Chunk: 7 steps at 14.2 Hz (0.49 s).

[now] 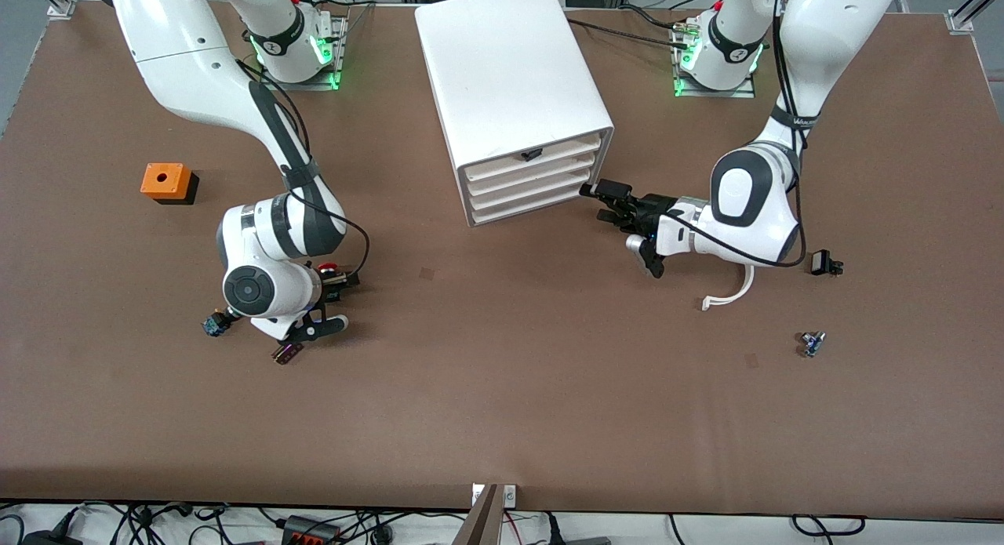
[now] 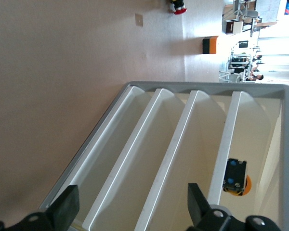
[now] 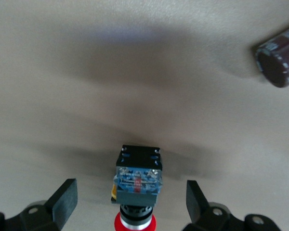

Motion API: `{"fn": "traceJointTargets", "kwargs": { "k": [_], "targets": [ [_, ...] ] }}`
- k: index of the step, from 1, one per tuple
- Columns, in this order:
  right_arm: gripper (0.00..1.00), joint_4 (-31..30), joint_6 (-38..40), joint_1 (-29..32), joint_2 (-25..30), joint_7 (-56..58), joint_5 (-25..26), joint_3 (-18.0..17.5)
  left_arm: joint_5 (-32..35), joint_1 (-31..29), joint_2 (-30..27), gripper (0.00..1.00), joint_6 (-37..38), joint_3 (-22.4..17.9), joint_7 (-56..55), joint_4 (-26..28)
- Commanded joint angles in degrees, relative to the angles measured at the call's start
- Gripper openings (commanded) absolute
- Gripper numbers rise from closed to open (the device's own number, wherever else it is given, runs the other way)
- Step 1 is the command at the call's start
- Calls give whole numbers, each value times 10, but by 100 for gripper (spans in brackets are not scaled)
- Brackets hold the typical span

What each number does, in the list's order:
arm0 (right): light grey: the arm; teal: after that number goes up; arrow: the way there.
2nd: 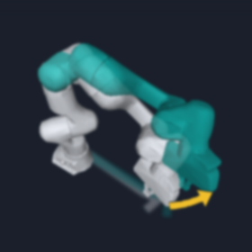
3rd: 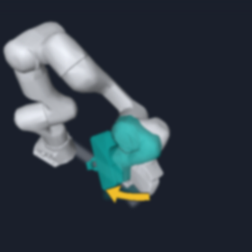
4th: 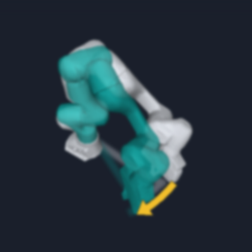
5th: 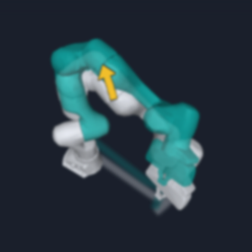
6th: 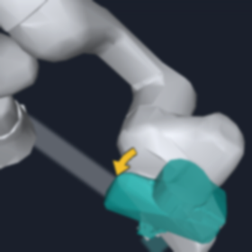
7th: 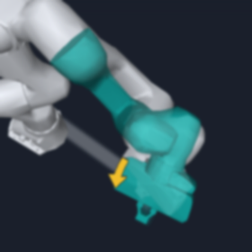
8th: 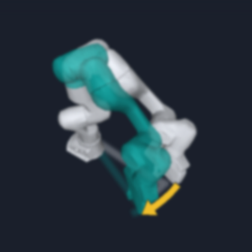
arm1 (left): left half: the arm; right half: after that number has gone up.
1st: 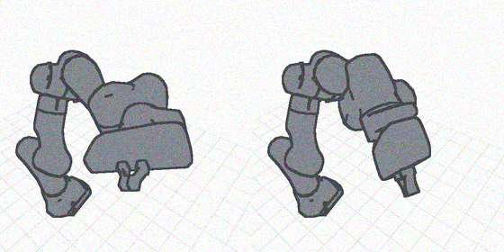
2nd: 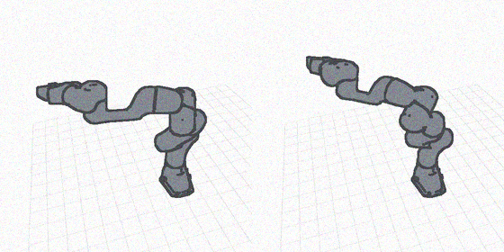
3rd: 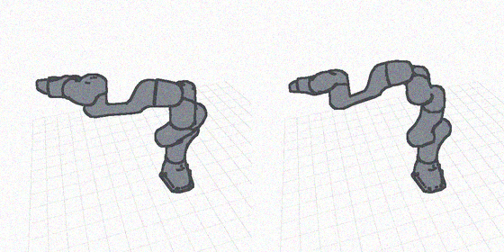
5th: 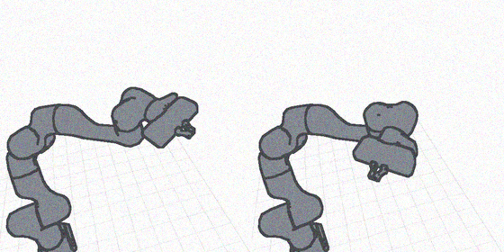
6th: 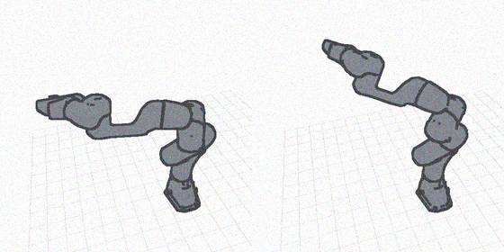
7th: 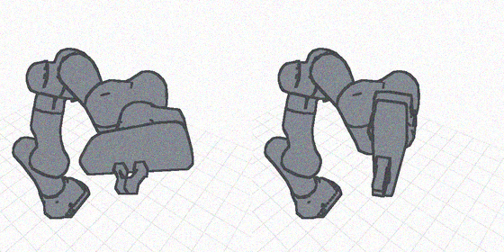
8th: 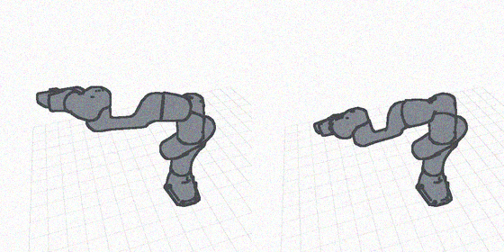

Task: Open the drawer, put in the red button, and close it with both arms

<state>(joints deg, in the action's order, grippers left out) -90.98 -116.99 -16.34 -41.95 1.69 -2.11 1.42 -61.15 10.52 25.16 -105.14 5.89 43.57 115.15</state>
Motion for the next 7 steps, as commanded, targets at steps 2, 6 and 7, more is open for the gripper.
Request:
{"fn": "traceJointTargets", "kwargs": {
  "k": [2, 6, 7],
  "targets": [
    [100, -2, 4, -1, -4, -5, -9, 0, -54, -3, 38, 97, 20, 36, 28, 8],
    [74, -7, 6, 3, -4, -2, -9, 0, -62, -3, 47, 92, 34, 52, 39, 7],
    [57, -7, 6, 2, -4, -1, -9, 1, -63, -7, 57, 85, 44, 54, 60, 7]
  ]
}}
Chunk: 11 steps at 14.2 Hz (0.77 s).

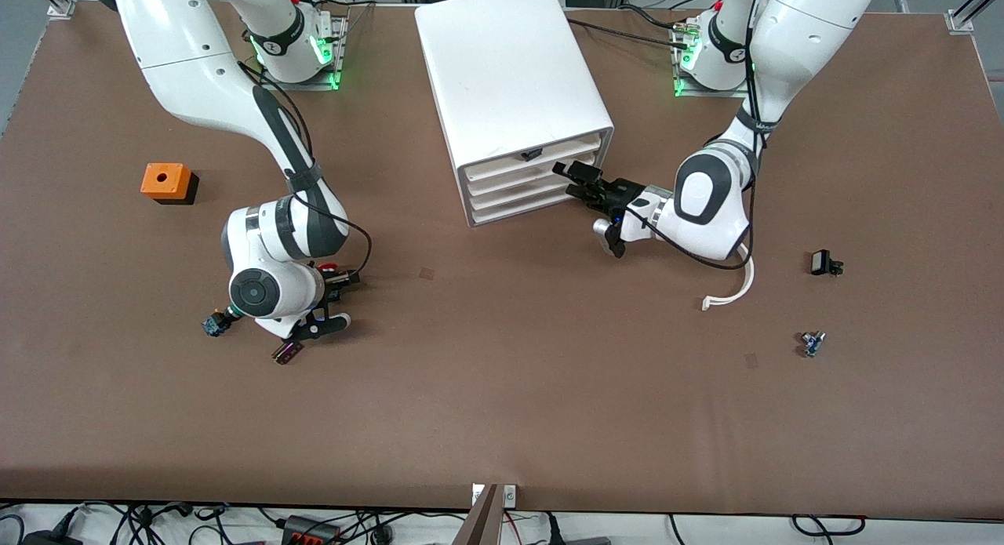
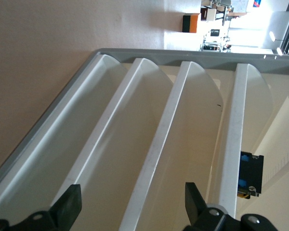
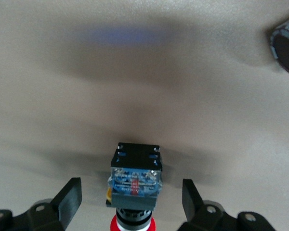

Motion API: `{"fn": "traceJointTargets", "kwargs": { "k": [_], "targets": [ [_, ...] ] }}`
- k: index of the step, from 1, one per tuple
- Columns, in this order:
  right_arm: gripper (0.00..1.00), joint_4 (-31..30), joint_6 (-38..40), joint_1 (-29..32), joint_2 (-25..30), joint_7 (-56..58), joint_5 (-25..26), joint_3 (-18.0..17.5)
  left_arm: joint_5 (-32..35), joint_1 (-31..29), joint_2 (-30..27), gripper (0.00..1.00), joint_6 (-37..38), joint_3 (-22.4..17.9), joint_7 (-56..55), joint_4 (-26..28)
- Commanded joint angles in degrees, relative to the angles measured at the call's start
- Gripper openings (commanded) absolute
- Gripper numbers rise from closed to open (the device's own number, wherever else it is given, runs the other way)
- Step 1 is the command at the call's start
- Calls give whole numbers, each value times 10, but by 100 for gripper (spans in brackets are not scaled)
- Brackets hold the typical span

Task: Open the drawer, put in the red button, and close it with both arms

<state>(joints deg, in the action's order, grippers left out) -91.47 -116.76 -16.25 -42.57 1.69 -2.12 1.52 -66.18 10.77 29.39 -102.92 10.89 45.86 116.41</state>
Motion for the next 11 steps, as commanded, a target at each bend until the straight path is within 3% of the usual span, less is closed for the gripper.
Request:
{"fn": "traceJointTargets", "kwargs": {
  "k": [1, 2, 4, 6, 9, 11],
  "targets": [
    [44, -2, 4, 1, 2, 2, -9, 0, -21, -10, 22, 75, 41, 9, 56, -5],
    [29, -2, 4, 1, 2, 5, -7, 0, -26, -10, 24, 66, 47, 9, 70, -2],
    [11, 0, 5, 0, 3, 16, -5, 0, -30, -11, 27, 44, 54, 10, 78, -1],
    [0, 10, 5, 1, 14, 23, -7, 0, -33, -5, 41, 26, 54, 10, 79, -3],
    [0, 30, 15, 3, 41, 23, -6, 1, -33, -12, 44, 8, 66, 10, 99, -8],
    [0, 78, 45, -3, 46, 21, -3, 0, -32, -17, 53, 8, 67, 8, 98, -21]
  ]
}}
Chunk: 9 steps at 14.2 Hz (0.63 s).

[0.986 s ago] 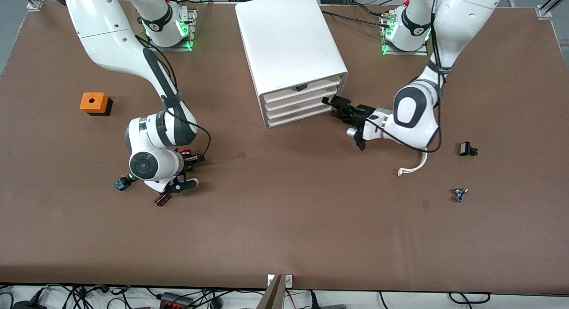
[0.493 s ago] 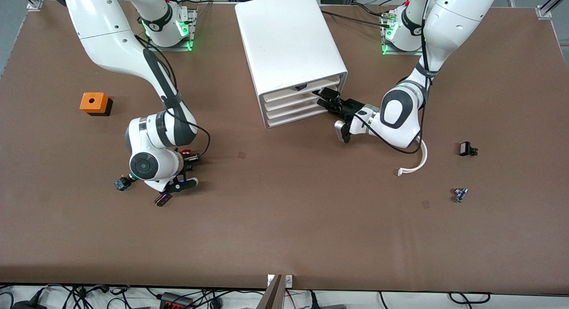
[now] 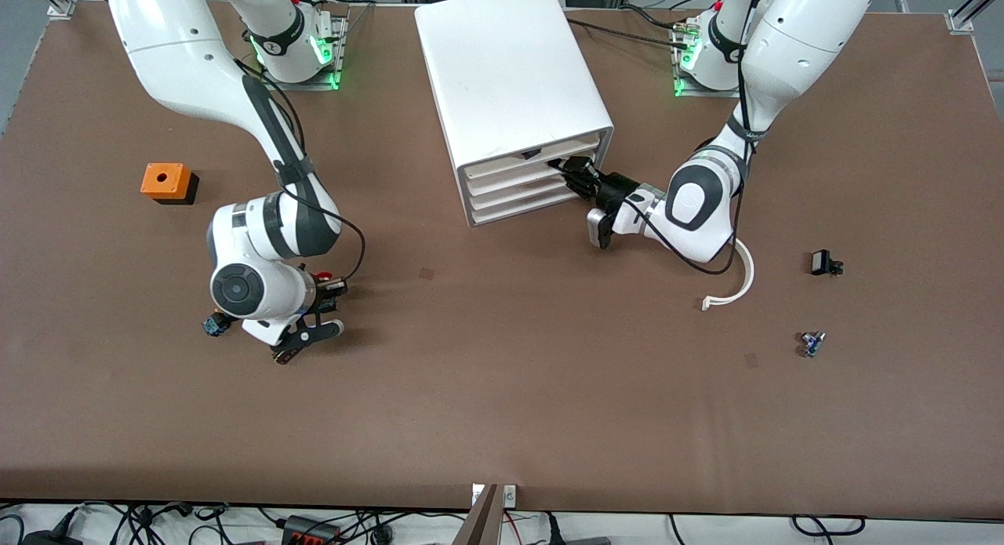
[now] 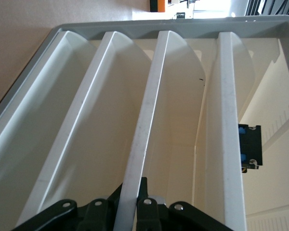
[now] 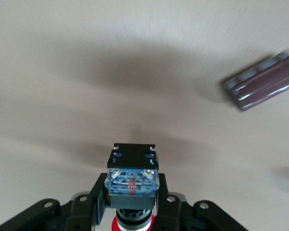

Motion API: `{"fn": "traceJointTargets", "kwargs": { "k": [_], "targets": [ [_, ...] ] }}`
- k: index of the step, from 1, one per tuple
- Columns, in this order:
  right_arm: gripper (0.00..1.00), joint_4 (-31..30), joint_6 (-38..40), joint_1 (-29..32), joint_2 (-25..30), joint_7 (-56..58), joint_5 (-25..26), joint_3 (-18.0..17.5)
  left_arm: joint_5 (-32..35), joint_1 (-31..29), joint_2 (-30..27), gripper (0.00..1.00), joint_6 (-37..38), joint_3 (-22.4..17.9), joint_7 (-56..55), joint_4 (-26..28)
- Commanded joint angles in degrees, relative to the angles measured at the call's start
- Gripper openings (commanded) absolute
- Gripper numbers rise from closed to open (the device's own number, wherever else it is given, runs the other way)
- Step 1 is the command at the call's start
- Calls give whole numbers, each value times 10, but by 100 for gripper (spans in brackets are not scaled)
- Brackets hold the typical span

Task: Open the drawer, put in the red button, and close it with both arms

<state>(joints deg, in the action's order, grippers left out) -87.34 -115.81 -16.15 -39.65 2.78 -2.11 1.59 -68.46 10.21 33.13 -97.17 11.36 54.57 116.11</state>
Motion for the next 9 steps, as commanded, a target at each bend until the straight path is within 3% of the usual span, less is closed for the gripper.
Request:
{"fn": "traceJointTargets", "kwargs": {
  "k": [1, 4, 9],
  "targets": [
    [0, 66, 60, -6, 19, 13, -2, -1, -7, -16, 27, 8, 10, 1, 11, -30],
    [0, 173, 157, -16, 18, 8, -8, -3, 3, -34, 69, 8, 10, -5, 9, -78],
    [0, 204, 184, -76, 26, 6, -6, -1, 37, -39, 117, 8, 9, -32, -3, -161]
  ]
}}
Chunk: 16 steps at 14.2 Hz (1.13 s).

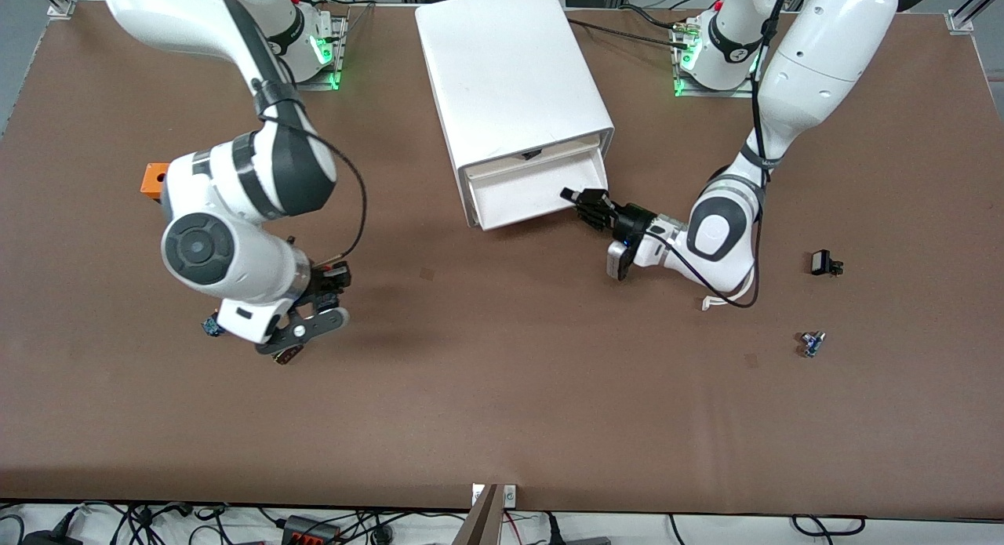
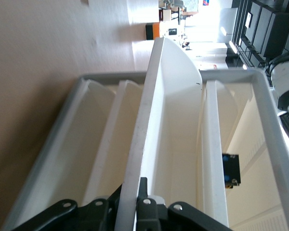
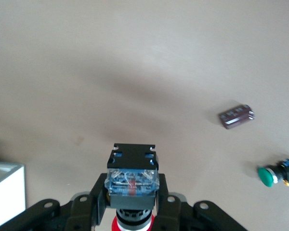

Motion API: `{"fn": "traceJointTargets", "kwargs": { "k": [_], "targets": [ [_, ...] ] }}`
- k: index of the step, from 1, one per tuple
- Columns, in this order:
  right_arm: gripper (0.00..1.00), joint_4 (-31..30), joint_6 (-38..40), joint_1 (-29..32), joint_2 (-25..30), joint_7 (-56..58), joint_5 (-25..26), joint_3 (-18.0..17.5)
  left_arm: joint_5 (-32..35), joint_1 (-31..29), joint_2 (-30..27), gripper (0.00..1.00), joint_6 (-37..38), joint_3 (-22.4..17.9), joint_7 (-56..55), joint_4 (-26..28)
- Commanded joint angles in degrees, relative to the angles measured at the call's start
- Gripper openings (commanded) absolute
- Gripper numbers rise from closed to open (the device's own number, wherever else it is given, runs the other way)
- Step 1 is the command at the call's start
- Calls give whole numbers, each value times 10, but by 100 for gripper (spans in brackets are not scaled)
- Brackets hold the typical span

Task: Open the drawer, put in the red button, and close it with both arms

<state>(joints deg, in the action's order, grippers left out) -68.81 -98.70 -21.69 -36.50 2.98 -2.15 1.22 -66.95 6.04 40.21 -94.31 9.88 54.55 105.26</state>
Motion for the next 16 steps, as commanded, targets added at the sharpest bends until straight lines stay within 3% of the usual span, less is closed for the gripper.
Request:
{"fn": "traceJointTargets", "kwargs": {
  "k": [1, 3, 4, 5, 6, 9, 12, 16],
  "targets": [
    [0, 22, 13, -33, 5, 5, -6, 1, 28, 3, 47, 8, -20, -21, -12, -61],
    [0, 23, 12, -71, 12, 4, -6, 4, 35, 3, 51, 12, -20, -28, -23, -76],
    [0, 24, 11, -91, 12, 3, -6, 5, 36, 3, 51, 24, -19, -31, -25, -80],
    [0, 27, 8, -106, 12, 3, -6, 4, 36, 3, 51, 87, -20, -31, -31, -81],
    [0, 38, 9, -121, 11, 2, -6, 2, 37, 2, 50, 100, -19, -32, -42, -86],
    [0, 50, 2, -169, 6, -68, -4, 5, 69, 0, 30, 100, -19, -39, -130, -100],
    [0, 54, -14, -198, -1, -122, -6, -2, 166, -5, -25, 100, -11, -41, -301, -129],
    [0, 54, -42, -241, -20, -191, -6, -4, 337, -16, -58, 100, 24, -41, -432, -188]
  ]
}}
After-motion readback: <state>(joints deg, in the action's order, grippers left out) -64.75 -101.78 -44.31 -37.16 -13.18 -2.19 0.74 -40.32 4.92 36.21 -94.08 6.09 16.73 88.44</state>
